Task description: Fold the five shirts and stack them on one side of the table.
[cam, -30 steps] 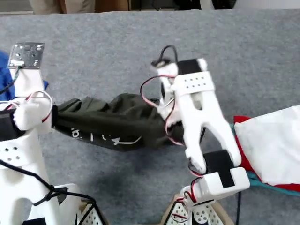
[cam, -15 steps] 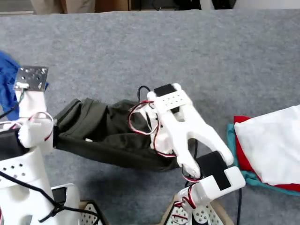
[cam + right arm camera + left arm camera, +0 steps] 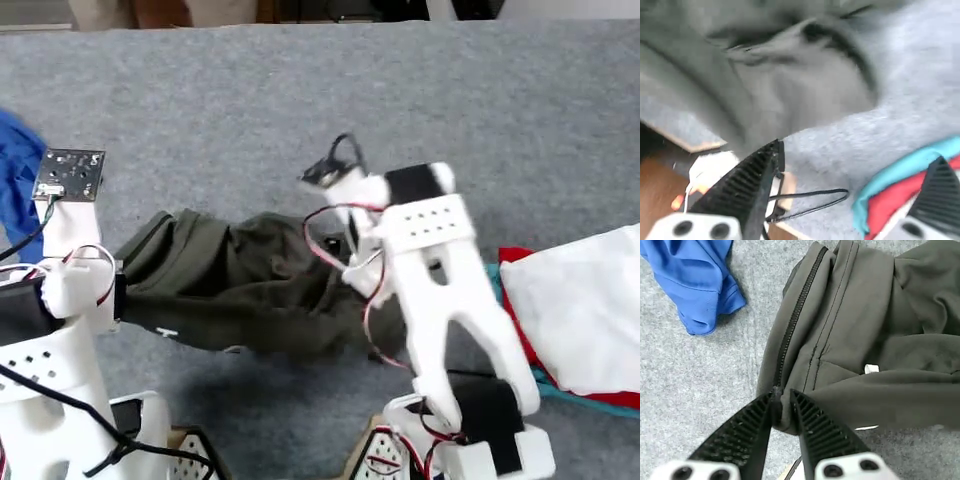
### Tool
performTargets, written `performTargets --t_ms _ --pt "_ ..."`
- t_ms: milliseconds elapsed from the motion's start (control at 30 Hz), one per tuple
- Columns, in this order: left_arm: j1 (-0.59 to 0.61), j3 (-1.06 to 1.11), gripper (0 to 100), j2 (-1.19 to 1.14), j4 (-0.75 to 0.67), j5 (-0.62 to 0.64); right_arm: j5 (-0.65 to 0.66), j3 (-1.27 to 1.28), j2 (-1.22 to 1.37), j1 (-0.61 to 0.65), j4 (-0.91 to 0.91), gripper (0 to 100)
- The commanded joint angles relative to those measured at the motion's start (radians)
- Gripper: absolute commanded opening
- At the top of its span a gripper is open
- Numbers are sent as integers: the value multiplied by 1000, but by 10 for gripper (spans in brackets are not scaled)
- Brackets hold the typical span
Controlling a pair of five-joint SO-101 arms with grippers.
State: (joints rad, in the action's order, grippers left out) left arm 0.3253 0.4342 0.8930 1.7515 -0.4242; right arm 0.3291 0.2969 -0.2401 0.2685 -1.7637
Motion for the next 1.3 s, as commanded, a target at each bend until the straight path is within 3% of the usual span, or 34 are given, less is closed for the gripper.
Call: performTargets --t_ms 0,167,333,533,800,1000,1267 --pt "12 -6 19 19 8 -8 5 -125 -27 -101 -23 424" --pt "12 -6 19 21 8 -5 5 -130 44 -179 -23 417" --pt "12 -8 19 18 6 -5 -20 -91 228 -182 -17 337" --pt "14 -8 19 21 -17 -3 112 -53 338 -182 -23 243" --pt "153 -8 19 18 -133 -3 278 -5 363 -183 31 242" --pt "204 2 19 18 -144 -9 287 -18 467 -176 129 240" --pt "198 3 19 19 -149 -5 279 -110 572 -91 124 241"
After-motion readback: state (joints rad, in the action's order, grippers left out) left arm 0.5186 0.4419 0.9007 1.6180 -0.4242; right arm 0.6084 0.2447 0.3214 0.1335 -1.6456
